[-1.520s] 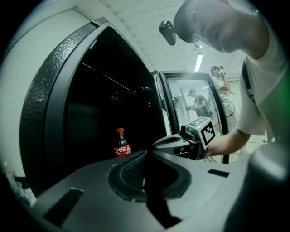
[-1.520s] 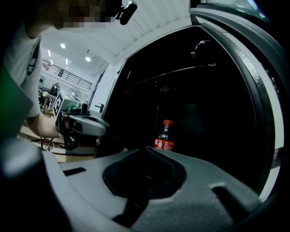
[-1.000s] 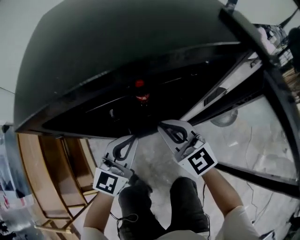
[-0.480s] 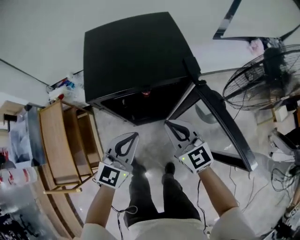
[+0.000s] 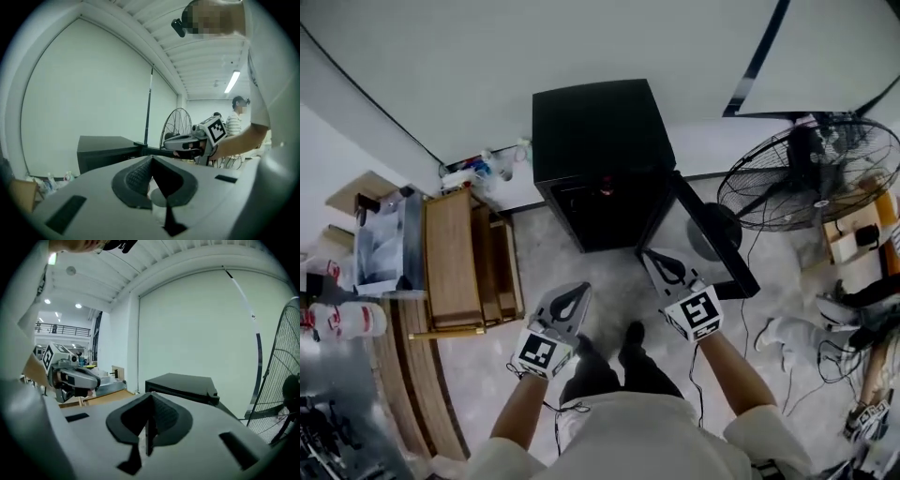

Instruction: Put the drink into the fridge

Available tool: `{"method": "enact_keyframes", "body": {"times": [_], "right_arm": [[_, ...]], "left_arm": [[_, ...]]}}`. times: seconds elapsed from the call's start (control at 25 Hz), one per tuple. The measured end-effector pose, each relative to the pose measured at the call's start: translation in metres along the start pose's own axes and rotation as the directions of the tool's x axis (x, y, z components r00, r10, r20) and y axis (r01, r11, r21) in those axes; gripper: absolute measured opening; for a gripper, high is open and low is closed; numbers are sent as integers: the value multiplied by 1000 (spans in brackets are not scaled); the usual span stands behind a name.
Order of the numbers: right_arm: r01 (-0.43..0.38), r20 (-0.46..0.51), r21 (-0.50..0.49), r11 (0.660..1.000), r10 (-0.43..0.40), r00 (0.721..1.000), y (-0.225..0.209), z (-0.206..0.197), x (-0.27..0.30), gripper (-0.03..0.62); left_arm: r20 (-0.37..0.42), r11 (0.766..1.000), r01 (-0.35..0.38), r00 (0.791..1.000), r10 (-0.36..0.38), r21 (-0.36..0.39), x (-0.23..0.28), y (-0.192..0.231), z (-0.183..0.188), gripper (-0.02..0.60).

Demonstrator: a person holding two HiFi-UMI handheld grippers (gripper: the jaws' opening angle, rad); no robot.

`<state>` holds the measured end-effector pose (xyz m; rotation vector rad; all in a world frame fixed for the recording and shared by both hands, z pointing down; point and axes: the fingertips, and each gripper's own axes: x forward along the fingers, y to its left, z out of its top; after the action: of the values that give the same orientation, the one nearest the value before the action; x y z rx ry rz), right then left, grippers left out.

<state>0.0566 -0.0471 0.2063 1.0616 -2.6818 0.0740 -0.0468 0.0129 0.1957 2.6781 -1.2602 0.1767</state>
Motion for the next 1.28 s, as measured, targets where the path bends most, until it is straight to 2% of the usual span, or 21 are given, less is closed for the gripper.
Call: {"method": "enact_keyframes", "body": {"times": [0.32, 0.76, 0.96, 1.28], "right_arm": [[74, -26, 4, 997, -73, 997, 73, 20, -49, -2], [224, 1, 48, 973, -224, 974, 160, 53, -123, -2], [263, 12, 60, 963, -264, 965, 170, 58, -165, 0], [233, 32, 79, 969, -236, 971, 157, 51, -208, 0]], "left_arm": [[-8, 1000, 2, 1000, -1, 9, -95, -8, -4, 8], [-1, 998, 58, 998, -58, 23, -202, -21, 7, 8], [0, 996, 82, 997, -82, 38, -216, -48, 12, 8], [43, 1000, 14, 999, -14, 7, -213, -93, 19, 8]]}}
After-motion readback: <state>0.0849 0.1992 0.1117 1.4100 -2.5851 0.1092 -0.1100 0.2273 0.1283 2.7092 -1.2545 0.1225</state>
